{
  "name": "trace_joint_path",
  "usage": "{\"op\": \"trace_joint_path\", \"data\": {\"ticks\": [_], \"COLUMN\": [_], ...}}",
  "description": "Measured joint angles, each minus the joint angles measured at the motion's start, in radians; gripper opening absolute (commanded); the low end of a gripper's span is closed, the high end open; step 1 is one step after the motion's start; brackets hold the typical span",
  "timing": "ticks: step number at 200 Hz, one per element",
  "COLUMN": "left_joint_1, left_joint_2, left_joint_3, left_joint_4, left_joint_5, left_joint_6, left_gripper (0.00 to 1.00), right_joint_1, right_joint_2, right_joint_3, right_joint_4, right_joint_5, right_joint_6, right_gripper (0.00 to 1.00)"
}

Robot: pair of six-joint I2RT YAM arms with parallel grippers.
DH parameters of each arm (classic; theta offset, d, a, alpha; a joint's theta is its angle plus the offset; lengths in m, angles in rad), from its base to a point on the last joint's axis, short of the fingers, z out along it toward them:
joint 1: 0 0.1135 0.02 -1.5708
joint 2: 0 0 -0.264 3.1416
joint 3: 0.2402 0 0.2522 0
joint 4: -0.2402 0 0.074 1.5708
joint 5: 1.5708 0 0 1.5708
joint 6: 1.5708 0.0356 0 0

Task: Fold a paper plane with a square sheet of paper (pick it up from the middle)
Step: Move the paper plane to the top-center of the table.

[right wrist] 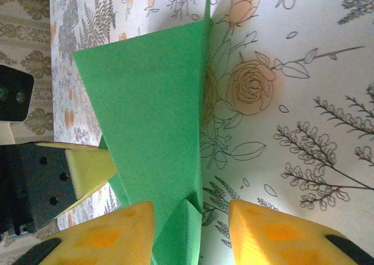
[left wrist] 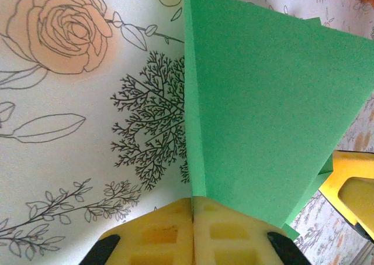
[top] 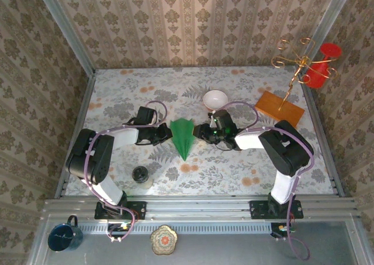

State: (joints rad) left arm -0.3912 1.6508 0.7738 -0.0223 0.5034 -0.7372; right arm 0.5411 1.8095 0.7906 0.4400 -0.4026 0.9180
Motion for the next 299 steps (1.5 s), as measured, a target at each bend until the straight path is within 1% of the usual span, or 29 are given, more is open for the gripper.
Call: {"op": "trace_joint_path", "data": {"ticks": [41,57,76,93,124,142,161,179,228,250,273,299], "left_joint_1": [-0.001,-0.001,-0.001,-0.001,-0.013,-0.056,-0.113,-0.146,-0.151,-0.156,-0.17,-0.184], "left_joint_2": [0.0,0.0,0.0,-0.012,-0.127,-0.205,-0.235,-0.22,-0.103,-0.083,-0.079,-0.079], "left_joint_3": [0.008,0.014,0.019,0.018,-0.005,-0.01,-0.012,-0.013,-0.006,0.005,0.011,0.012], "left_joint_4": [-0.001,-0.003,-0.015,-0.04,-0.096,-0.113,-0.109,-0.108,-0.118,-0.121,-0.119,-0.115], "left_joint_5": [0.008,0.009,0.008,-0.011,-0.06,-0.082,-0.085,-0.086,-0.106,-0.109,-0.107,-0.104], "left_joint_6": [0.004,0.005,0.011,0.014,0.01,0.003,-0.013,-0.027,-0.041,-0.042,-0.048,-0.054], "left_gripper": [0.11,0.13,0.2,0.28,0.36,0.37,0.38,0.39,0.44,0.44,0.41,0.41], "right_joint_1": [0.0,0.0,0.0,0.0,0.0,0.0,0.0,0.0,0.003,0.003,0.003,0.003], "right_joint_2": [0.029,0.048,0.06,0.061,0.06,0.06,0.06,0.06,0.06,0.06,0.06,0.06], "right_joint_3": [0.032,0.047,0.052,0.052,0.052,0.052,0.052,0.052,0.052,0.052,0.052,0.052], "right_joint_4": [-0.026,-0.033,-0.044,-0.053,-0.056,-0.055,-0.055,-0.055,-0.055,-0.055,-0.055,-0.055], "right_joint_5": [-0.025,-0.032,-0.04,-0.046,-0.047,-0.047,-0.047,-0.047,-0.047,-0.047,-0.047,-0.047], "right_joint_6": [-0.018,-0.026,-0.029,-0.029,-0.029,-0.029,-0.029,-0.029,-0.028,-0.027,-0.026,-0.025], "right_gripper": [0.35,0.29,0.18,0.14,0.11,0.11,0.1,0.1,0.11,0.11,0.11,0.11]}}
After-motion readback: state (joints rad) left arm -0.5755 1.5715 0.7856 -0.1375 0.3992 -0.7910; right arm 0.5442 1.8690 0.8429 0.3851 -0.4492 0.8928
